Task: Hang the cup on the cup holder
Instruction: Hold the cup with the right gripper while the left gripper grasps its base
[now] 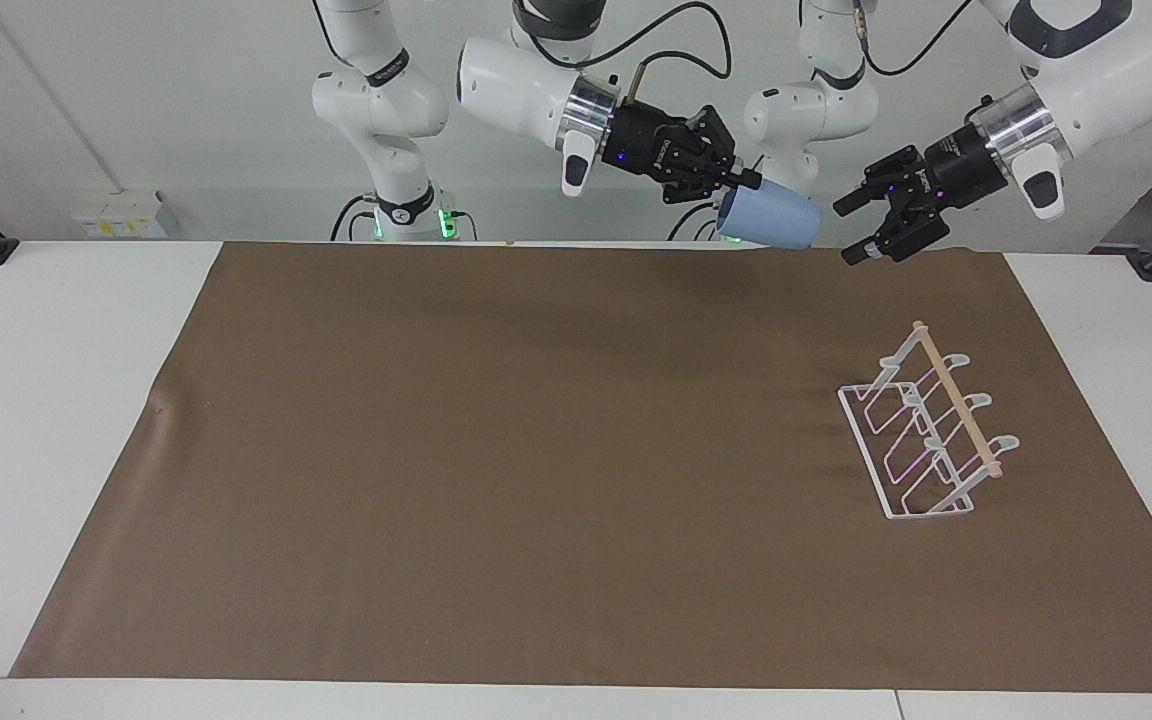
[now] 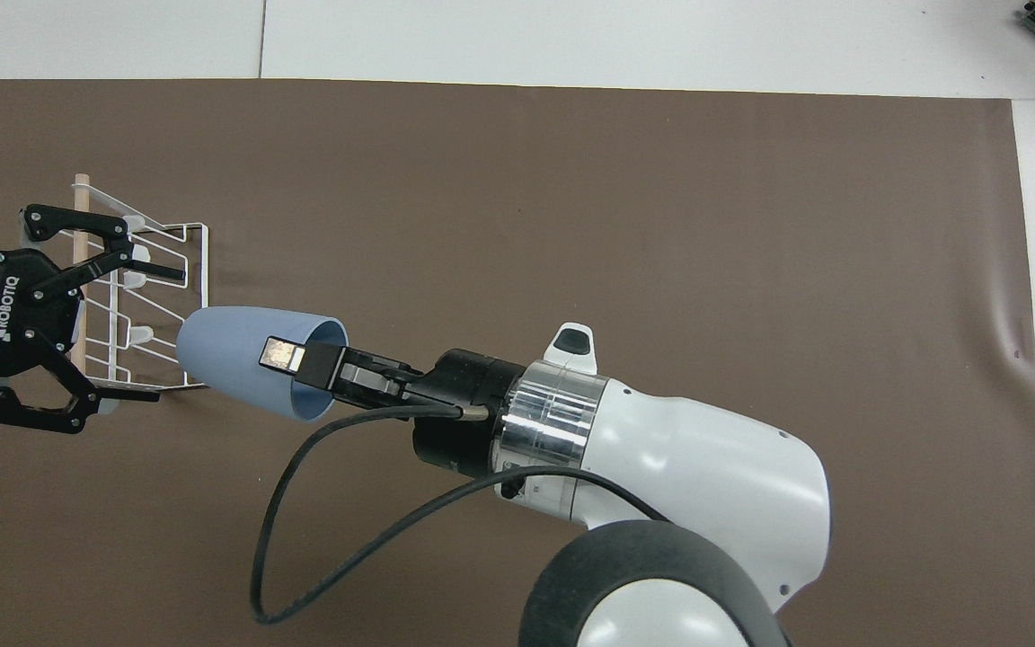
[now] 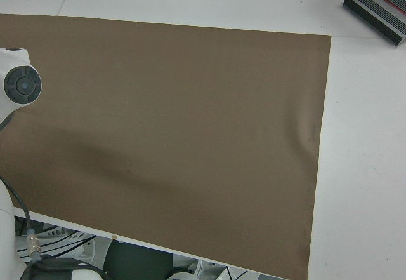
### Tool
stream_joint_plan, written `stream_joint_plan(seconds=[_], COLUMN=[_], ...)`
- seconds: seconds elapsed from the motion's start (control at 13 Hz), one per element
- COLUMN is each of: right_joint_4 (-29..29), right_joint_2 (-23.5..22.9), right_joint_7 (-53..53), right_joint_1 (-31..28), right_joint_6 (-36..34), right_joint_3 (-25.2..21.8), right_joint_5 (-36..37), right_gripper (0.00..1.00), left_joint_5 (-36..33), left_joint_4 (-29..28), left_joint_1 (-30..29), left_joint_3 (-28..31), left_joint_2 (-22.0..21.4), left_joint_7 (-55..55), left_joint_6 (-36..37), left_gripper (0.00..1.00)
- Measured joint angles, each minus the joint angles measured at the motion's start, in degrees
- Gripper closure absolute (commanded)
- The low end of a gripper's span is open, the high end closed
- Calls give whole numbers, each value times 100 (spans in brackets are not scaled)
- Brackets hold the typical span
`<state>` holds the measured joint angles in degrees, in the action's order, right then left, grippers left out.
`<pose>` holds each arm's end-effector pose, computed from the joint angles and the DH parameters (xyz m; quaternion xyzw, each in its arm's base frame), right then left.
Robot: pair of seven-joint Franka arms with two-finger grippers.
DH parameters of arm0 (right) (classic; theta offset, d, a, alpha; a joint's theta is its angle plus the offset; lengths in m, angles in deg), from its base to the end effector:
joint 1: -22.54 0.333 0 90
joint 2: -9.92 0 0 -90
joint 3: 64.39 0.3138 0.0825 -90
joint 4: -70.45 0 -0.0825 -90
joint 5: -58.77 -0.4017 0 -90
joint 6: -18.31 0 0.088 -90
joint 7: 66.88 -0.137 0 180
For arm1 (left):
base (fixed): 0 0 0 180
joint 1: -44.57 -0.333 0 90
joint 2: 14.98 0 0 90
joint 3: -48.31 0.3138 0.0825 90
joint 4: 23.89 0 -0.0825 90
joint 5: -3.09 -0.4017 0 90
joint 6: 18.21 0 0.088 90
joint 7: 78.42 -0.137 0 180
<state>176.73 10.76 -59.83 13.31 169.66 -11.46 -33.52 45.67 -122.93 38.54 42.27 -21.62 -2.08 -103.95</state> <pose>0.4723 0.4392 0.5732 -0.7720 0.1296 -0.0812 0.6169 0.5238 -0.1000 0.6097 0.7362 0.5721 -0.2636 0.2474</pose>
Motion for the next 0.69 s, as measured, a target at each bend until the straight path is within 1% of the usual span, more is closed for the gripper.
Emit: stream_joint_plan(seconds=[0.38,0.69], right_joint_4=[4,26], right_joint_2=[0,1], right_joint_7=[0,0], right_joint_1=[0,0], right_joint_6=[0,3], right_joint_3=[3,14], right_joint_5=[0,0], right_gripper=[100,100], left_joint_5=[4,133], left_joint_4=[-251,-274], left_joint_1=[189,202], left_joint_3=[-40,-56], left_joint_2=[-162,-226], left_joint_7=[162,210], left_joint_6=[7,0], left_gripper=[0,0])
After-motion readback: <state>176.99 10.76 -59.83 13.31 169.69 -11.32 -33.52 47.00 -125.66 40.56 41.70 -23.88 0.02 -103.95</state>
